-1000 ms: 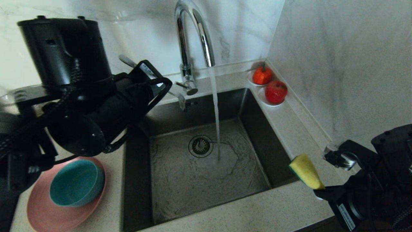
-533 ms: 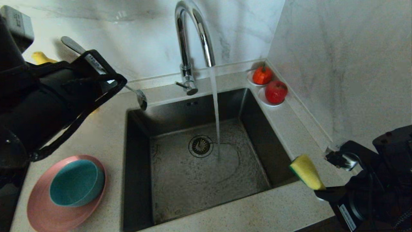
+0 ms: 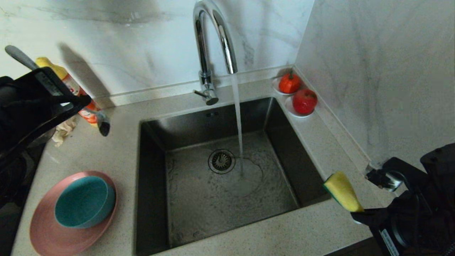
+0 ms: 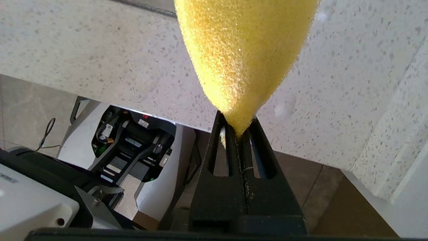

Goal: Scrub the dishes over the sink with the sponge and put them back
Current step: Place the spoon in the glass basin

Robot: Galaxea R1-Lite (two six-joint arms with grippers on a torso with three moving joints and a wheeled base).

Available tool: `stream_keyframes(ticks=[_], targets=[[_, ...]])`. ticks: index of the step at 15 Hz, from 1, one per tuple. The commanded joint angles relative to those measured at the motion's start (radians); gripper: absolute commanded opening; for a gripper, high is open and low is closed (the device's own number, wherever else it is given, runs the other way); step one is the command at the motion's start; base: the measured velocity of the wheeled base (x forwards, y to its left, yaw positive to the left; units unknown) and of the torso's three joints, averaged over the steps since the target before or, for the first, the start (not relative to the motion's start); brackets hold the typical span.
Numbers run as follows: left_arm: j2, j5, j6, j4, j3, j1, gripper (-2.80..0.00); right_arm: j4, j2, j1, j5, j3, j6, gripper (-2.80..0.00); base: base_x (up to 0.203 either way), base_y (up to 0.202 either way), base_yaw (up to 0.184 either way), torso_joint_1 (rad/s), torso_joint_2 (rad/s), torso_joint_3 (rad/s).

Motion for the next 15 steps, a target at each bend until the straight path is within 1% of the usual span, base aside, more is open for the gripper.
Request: stream_keyframes(ticks=[1,3,5,7,9,12,15], targets=[[-0.062,0.016,-0.001,0.028,0.006,0.023,-2.8,0.001,-0.015,0.0,-0.001,0.009,-0.001,-2.8,0.0,0.0,0.0,0.0,0.0,0.0],[-0.075,0.022,0.029,0.027,-0.005,0.05,-2.8,0.001,-0.015,0.001,-0.001,0.014,-0.004,-2.8,0.0,0.0,0.0,0.0,0.0,0.0],[-0.085,0.023,0.105,0.015,-0.034,0.078,-2.8,0.0,-0.005,0.001,-0.001,0.014,-0.003,-2.8,0.0,0.0,0.0,0.0,0.0,0.0],[-0.066,0.022,0.123,0.019,-0.087,0.131,-2.8,-0.001,0.0,0.001,-0.001,0.013,-0.002,-2.8,0.0,0.0,0.0,0.0,0.0,0.0],[-0.048,0.026,0.147,0.025,-0.147,0.154,-2.8,-0.001,-0.002,0.0,0.001,0.015,-0.002,-2.8,0.0,0.0,0.0,0.0,0.0,0.0],[-0.035,0.065,0.194,0.022,-0.207,0.195,-2.8,-0.001,-0.003,0.0,0.001,0.025,-0.001,-2.8,0.0,0.0,0.0,0.0,0.0,0.0],[-0.011,0.078,0.221,0.026,-0.248,0.282,-2.8,-0.001,-0.001,0.0,0.003,0.026,-0.001,-2.8,0.0,0.0,0.0,0.0,0.0,0.0]])
